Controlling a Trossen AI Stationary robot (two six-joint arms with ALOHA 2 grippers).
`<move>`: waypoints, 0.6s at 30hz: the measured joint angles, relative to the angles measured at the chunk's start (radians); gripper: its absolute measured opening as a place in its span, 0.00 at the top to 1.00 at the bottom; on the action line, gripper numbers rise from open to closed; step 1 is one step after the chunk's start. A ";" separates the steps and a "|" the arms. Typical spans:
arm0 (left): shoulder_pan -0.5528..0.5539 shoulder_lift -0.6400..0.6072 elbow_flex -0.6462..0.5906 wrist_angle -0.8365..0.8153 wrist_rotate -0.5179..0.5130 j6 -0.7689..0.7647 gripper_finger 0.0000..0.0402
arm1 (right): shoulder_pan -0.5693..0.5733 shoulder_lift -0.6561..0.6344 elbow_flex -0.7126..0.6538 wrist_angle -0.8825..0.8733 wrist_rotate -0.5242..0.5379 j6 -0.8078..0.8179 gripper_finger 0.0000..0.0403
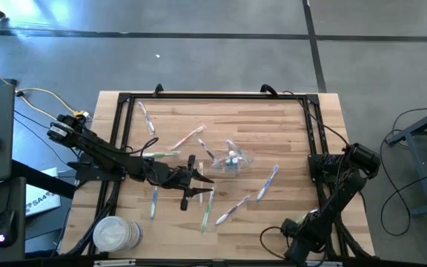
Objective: Pick & Place toothbrushing station
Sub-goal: Put the bottom right green toothbrush into the wire organizer
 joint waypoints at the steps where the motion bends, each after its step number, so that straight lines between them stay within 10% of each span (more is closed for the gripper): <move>1: 0.000 0.000 0.000 -0.007 0.000 0.000 0.71 | 0.000 0.000 0.000 -0.036 0.000 -0.001 0.73; 18: 0.000 0.000 0.000 -0.095 0.000 -0.006 0.71 | 0.001 0.000 0.000 -0.239 0.272 -0.271 0.73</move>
